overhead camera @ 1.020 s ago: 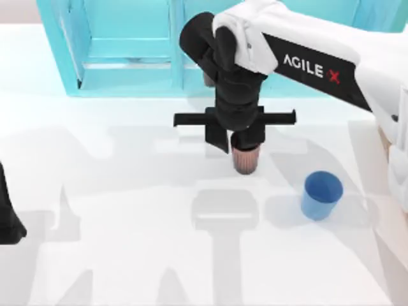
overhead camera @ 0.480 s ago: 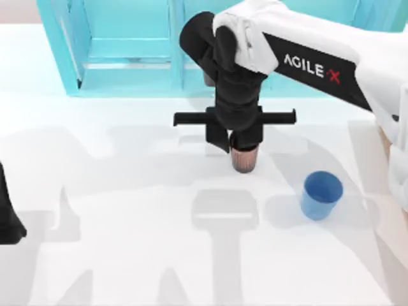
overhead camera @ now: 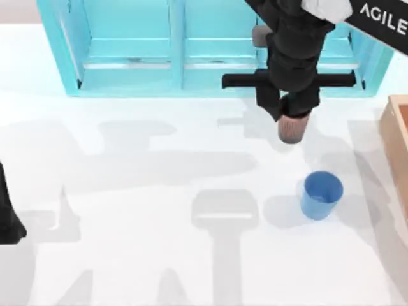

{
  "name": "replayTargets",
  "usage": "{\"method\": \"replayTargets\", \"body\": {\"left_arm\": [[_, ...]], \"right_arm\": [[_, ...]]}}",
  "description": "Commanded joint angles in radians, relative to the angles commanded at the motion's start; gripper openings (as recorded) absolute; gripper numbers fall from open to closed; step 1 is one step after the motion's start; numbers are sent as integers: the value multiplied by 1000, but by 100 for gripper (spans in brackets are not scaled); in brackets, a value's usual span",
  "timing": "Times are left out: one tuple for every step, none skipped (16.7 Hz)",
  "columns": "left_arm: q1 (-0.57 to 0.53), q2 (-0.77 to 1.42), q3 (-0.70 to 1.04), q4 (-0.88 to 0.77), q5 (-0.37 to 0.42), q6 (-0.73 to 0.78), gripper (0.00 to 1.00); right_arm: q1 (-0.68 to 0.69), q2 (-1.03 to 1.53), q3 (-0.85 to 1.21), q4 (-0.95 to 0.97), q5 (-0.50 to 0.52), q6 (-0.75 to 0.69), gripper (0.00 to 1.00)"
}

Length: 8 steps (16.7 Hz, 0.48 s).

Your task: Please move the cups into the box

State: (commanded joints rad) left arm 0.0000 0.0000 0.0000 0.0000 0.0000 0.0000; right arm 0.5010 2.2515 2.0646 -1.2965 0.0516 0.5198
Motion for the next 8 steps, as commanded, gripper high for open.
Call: {"method": "replayTargets", "body": {"left_arm": [[0, 0, 0, 0, 0, 0, 100], [0, 0, 0, 0, 0, 0, 100], [0, 0, 0, 0, 0, 0, 100], [0, 0, 0, 0, 0, 0, 100], [0, 0, 0, 0, 0, 0, 100], [0, 0, 0, 0, 0, 0, 100], [0, 0, 0, 0, 0, 0, 100], [0, 0, 0, 0, 0, 0, 100]], "right_arm": [[-21, -30, -7, -22, -2, -21, 0], [-38, -55, -13, -40, -4, -39, 0], [-50, -73, -18, -54, -5, -51, 0], [-56, -82, -20, -60, -6, -58, 0], [-57, -83, -20, -61, -6, -58, 0], [-57, -83, -20, -61, -6, -58, 0], [-52, -80, -17, -59, -4, -57, 0], [-53, -81, -18, -59, -4, -58, 0]]}}
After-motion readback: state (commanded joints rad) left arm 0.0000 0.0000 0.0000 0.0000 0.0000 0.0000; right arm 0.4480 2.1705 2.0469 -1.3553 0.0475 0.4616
